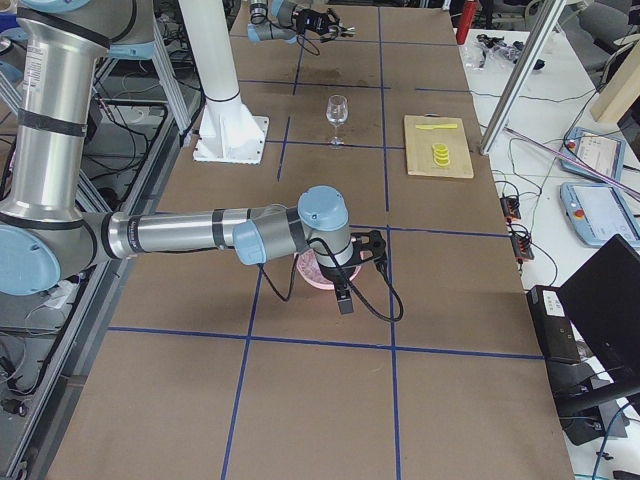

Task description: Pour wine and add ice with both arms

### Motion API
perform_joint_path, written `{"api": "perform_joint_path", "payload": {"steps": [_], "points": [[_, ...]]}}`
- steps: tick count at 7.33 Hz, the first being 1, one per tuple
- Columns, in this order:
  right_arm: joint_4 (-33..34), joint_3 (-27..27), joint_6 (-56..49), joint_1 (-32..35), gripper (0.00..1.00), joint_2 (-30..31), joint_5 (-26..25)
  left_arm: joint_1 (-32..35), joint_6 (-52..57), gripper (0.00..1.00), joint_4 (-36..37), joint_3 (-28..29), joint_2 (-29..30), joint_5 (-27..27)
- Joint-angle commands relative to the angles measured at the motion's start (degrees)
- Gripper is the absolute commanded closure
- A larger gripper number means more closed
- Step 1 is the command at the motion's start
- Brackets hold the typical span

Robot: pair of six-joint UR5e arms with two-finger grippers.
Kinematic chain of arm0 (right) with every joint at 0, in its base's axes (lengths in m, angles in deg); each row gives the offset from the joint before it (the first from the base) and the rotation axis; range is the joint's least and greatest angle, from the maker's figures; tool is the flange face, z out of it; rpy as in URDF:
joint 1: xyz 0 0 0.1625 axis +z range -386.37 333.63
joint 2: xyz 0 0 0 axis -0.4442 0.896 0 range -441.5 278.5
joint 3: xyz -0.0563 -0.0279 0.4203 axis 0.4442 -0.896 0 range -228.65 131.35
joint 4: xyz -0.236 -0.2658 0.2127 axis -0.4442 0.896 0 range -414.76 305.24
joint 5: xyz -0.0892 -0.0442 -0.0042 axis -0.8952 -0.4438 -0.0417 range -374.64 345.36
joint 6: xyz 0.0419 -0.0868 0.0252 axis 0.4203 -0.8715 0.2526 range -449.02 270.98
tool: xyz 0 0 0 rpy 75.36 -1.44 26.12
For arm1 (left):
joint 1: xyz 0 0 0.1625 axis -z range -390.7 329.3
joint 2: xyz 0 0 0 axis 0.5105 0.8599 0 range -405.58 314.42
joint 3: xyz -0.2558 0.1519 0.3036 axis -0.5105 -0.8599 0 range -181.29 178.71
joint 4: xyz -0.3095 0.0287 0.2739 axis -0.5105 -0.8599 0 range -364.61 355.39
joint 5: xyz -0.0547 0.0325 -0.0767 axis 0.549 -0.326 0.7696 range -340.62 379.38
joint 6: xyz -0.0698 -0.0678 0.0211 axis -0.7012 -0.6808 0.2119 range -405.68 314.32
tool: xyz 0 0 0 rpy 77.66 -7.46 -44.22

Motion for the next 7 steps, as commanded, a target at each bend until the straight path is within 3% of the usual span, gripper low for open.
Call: {"api": "perform_joint_path", "payload": {"steps": [1,4,7], "points": [[-0.1,0.1,-0.1,0.3,0.00,0.1,0.0,0.0,-17.1,1.00,-7.4,6.4,-2.4,7.0],[-0.1,0.2,-0.2,0.6,0.00,0.0,-0.1,-0.1,-42.7,1.00,-8.8,9.4,-2.7,15.6],[-0.1,0.5,-0.1,0.8,0.00,0.1,-0.1,-0.3,-56.9,1.00,-8.9,13.8,-2.5,15.3]]}}
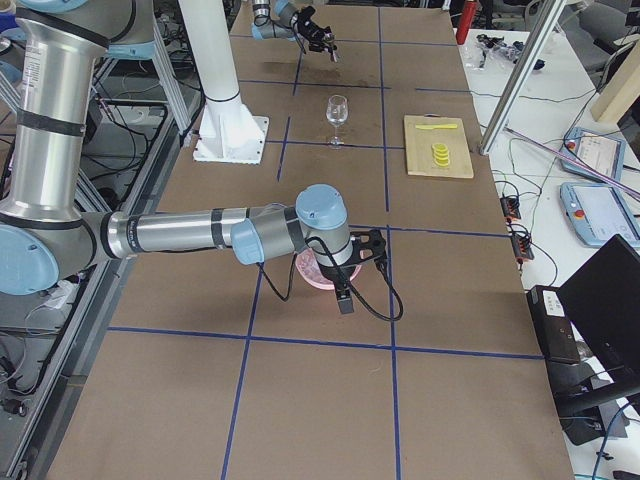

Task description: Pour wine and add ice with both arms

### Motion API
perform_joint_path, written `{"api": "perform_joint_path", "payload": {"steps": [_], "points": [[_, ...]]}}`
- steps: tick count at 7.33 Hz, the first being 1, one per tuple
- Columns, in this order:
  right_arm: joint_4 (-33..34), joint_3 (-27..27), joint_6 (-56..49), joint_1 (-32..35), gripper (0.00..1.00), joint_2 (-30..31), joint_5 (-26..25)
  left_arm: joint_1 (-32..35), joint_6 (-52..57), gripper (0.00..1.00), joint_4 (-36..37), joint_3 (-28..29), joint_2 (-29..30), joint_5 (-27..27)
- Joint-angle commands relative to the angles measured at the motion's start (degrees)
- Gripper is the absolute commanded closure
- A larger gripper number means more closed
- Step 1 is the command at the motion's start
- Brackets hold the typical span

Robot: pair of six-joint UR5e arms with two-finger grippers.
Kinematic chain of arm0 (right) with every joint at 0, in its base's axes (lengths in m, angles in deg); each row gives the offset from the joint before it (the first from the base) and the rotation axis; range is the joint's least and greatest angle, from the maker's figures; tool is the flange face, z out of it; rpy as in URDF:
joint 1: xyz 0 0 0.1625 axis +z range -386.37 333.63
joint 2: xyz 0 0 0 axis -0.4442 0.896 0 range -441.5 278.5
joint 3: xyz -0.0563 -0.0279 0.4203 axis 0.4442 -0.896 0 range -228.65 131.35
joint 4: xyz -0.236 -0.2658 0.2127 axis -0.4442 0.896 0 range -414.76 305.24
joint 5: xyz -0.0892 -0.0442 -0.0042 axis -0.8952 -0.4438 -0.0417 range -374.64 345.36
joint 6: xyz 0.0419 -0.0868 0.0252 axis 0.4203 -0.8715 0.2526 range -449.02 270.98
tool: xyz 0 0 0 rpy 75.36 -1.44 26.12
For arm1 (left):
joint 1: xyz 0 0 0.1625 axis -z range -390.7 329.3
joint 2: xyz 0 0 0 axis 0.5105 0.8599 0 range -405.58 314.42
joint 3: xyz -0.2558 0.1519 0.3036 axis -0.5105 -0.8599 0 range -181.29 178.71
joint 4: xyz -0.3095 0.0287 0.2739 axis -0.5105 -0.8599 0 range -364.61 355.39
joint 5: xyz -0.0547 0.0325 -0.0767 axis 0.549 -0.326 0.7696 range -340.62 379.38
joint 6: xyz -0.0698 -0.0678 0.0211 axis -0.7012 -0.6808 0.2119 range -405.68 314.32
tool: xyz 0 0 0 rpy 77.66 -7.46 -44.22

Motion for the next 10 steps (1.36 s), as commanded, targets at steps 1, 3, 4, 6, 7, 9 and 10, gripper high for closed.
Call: {"api": "perform_joint_path", "payload": {"steps": [1,3,4,6,7,9,10], "points": [[0.0,0.2,0.0,0.1,0.00,0.0,0.0,-0.1,-12.3,1.00,0.2,2.1,0.1,0.2],[-0.1,0.2,0.0,0.2,0.00,0.0,0.0,-0.5,-26.3,1.00,2.9,3.1,0.9,0.3],[-1.0,0.1,0.2,0.2,0.00,0.2,0.0,-0.5,-28.5,1.00,3.6,4.1,1.4,0.4],[-2.2,0.1,0.2,0.2,0.00,1.0,0.0,-0.6,-31.3,1.00,3.7,6.0,3.2,0.0],[-2.1,0.1,0.2,0.2,0.00,1.1,0.0,-0.6,-31.3,1.00,3.8,8.2,5.9,-0.5],[-2.2,0.1,0.2,0.2,0.00,1.1,0.0,-0.6,-30.4,1.00,3.8,10.3,7.5,-1.4],[-2.1,0.0,0.2,0.2,0.00,1.1,0.0,-0.6,-30.1,1.00,3.8,10.6,7.5,-1.6]]}}
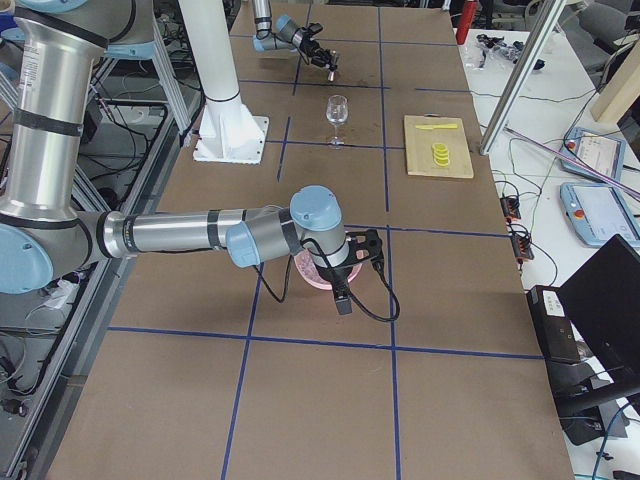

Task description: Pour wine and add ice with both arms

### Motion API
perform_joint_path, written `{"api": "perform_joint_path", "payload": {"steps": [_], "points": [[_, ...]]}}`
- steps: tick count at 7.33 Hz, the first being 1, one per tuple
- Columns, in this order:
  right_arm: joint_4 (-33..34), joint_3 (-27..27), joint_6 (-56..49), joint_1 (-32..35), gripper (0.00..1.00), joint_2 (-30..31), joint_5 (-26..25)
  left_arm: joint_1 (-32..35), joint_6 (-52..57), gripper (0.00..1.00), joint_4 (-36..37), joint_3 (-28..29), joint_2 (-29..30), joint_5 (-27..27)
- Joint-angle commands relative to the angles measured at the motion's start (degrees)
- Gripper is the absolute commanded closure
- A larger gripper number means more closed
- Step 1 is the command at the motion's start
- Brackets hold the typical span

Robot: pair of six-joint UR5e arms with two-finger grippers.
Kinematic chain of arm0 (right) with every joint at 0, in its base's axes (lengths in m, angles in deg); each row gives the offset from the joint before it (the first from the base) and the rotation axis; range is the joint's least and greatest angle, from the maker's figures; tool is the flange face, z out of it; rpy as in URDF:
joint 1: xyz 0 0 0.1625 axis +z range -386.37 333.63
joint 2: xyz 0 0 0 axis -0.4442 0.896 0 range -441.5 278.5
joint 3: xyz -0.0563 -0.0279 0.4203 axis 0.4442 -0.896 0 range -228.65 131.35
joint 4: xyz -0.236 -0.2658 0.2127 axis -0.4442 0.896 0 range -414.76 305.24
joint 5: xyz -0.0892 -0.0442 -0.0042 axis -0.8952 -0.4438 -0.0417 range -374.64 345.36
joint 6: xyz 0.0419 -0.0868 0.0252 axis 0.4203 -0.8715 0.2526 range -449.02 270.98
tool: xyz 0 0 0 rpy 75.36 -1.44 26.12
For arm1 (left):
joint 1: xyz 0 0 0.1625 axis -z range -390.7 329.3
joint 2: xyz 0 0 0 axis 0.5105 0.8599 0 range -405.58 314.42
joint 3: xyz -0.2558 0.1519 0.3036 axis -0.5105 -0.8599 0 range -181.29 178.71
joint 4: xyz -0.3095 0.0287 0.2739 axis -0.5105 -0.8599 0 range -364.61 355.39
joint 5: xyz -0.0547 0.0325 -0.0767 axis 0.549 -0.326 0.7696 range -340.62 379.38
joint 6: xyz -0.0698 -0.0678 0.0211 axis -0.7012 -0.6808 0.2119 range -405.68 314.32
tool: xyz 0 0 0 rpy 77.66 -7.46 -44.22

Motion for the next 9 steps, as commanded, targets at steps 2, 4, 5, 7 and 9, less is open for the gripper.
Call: {"api": "perform_joint_path", "payload": {"steps": [2,4,5,7,9], "points": [[0.1,-0.1,0.0,0.0,0.00,0.0,0.0,-0.2,0.6,1.00,0.1,1.3,0.4,-0.9],[0.1,-0.1,0.0,0.0,0.00,0.0,-0.1,-0.3,1.0,1.00,0.1,1.4,1.2,-0.9],[0.1,-0.1,0.0,0.0,0.00,0.0,-0.1,-0.4,1.0,1.00,0.4,1.4,1.3,-0.9],[0.1,-0.1,0.0,0.0,0.00,0.0,-0.1,-0.4,2.9,1.00,0.4,1.5,1.5,-0.9],[0.1,-0.2,0.0,0.0,0.00,0.0,-0.1,-0.4,3.0,1.00,0.4,1.6,1.8,-1.0]]}}
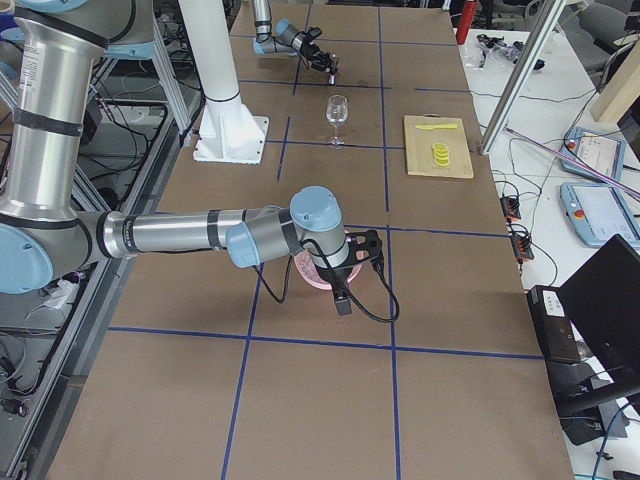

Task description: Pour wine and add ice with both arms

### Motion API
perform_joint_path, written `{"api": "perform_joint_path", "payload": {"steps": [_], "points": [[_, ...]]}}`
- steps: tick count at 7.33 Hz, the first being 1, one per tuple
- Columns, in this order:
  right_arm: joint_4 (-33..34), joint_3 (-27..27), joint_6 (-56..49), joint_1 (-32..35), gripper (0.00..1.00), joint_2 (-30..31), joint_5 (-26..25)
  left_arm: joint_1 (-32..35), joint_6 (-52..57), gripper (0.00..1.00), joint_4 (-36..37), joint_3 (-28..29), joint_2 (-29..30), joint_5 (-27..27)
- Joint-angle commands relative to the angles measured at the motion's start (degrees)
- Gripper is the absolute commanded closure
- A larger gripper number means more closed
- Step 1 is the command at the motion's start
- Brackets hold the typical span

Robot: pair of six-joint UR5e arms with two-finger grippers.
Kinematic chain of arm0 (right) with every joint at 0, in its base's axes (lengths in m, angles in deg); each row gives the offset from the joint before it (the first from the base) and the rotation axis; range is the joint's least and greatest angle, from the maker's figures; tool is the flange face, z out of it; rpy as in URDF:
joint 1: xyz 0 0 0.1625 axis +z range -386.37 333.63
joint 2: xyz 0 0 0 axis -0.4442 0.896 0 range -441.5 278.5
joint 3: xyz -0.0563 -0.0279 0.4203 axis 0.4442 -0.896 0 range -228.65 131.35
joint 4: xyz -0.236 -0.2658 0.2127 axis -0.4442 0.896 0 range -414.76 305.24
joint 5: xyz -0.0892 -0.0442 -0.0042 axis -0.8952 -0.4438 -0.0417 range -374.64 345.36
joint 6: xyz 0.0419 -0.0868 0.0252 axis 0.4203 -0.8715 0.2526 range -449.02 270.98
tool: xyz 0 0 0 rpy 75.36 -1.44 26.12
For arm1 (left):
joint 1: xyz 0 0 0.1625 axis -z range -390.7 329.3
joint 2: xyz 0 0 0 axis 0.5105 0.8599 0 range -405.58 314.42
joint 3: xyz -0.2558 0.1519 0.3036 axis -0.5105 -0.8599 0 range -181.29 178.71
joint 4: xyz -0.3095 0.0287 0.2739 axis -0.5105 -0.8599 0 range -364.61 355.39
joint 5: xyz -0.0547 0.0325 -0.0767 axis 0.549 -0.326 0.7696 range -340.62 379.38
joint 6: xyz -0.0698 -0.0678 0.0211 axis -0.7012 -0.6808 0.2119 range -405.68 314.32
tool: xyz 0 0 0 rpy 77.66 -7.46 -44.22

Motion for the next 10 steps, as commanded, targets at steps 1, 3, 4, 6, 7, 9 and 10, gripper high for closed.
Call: {"api": "perform_joint_path", "payload": {"steps": [1,3,4,6,7,9,10], "points": [[0.0,-0.1,0.0,0.0,0.00,0.0,0.1,-0.1,0.2,1.00,0.0,0.1,0.1,0.0],[0.0,-0.1,0.0,0.0,0.00,0.0,0.1,-0.1,0.2,0.99,0.0,0.2,0.1,0.0],[0.0,-0.1,0.0,0.0,0.00,0.0,0.0,-0.1,0.2,0.91,0.0,0.2,0.1,0.0],[-0.1,-0.1,0.0,0.0,0.00,0.0,0.0,-0.1,0.3,0.86,0.0,0.1,0.1,-0.1],[-0.1,-0.1,0.0,0.0,0.00,0.0,0.1,-0.2,0.3,0.86,0.0,0.1,0.1,-0.1],[0.0,-0.1,0.0,0.0,0.00,0.0,0.0,-0.1,0.3,0.83,0.0,0.1,0.1,-0.1],[0.0,-0.1,0.0,0.1,0.00,0.0,0.0,-0.1,0.3,0.83,0.0,0.0,0.1,-0.1]]}}
